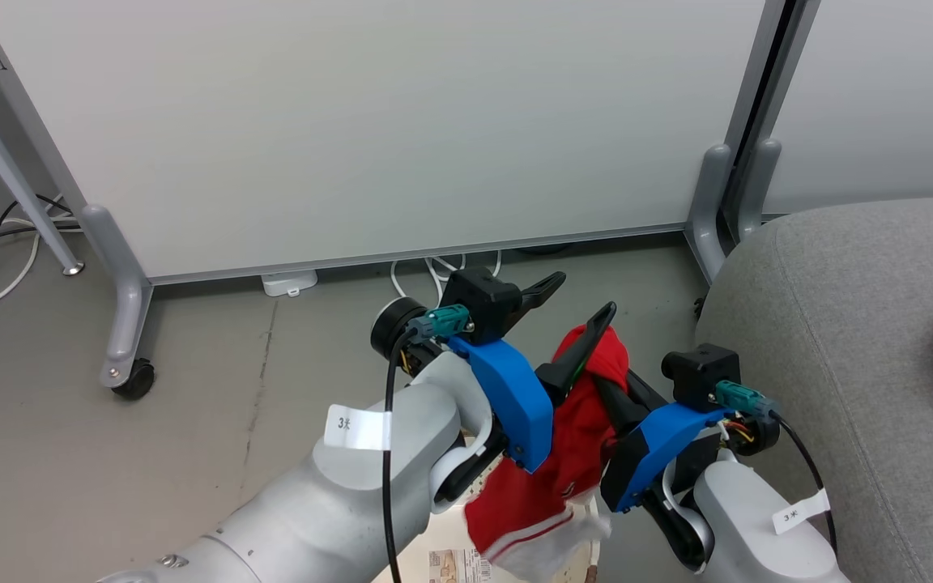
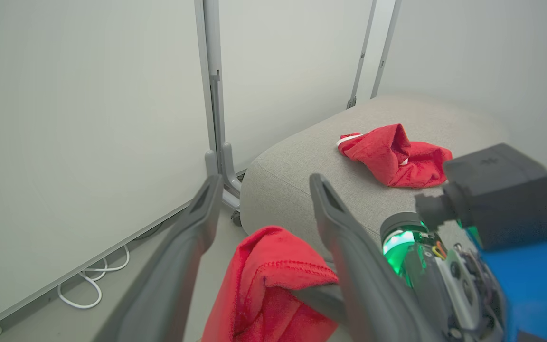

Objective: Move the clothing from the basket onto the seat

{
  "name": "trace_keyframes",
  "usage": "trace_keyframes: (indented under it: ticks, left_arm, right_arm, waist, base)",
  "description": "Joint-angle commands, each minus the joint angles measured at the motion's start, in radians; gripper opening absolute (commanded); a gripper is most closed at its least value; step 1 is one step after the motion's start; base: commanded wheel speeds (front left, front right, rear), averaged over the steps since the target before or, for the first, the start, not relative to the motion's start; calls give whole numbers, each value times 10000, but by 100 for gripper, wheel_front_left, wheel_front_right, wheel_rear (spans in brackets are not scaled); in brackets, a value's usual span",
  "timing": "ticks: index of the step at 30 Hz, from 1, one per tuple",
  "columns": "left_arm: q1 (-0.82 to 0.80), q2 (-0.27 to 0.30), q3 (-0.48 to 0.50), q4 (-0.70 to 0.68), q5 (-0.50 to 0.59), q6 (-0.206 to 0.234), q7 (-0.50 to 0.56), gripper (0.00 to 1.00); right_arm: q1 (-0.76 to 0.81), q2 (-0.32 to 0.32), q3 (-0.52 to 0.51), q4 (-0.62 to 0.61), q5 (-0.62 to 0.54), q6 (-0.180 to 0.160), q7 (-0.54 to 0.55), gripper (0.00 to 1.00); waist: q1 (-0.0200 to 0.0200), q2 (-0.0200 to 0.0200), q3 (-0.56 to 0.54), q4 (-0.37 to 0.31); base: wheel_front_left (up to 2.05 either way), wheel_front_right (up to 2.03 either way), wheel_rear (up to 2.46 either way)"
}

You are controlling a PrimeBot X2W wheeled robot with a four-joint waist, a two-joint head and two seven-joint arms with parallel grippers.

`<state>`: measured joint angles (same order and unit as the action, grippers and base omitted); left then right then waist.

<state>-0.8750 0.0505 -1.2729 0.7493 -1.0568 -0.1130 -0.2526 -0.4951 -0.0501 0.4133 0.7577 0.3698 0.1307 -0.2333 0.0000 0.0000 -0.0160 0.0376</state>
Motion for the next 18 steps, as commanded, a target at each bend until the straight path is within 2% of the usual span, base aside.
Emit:
trace_keyframes:
  ticks: [1,4,11,18]
  left_arm:
    - [195,-1,95,28,94,36,-69,100]
    - [365,84,291,-2,297,75,-127,100]
    - [1278,495,1424,-919,1255,206,-134,100]
    - [2989,1023,3121,-2297,2875,301,-137,100]
  right_arm:
    - [-179,-5,-38,14,66,1,-77,0]
    - [-185,-5,-82,18,62,1,-103,0]
    - [-167,-5,-257,32,-5,1,-152,0]
    - [-105,-5,-467,-65,-7,1,-212,0]
  waist:
    - [0,0,19,-3]
    - [0,0,42,-7]
    - [0,0,97,20]
    - [0,0,161,50]
  base:
    - [0,0,0]
    - [0,0,0]
    - [0,0,0]
    - [0,0,0]
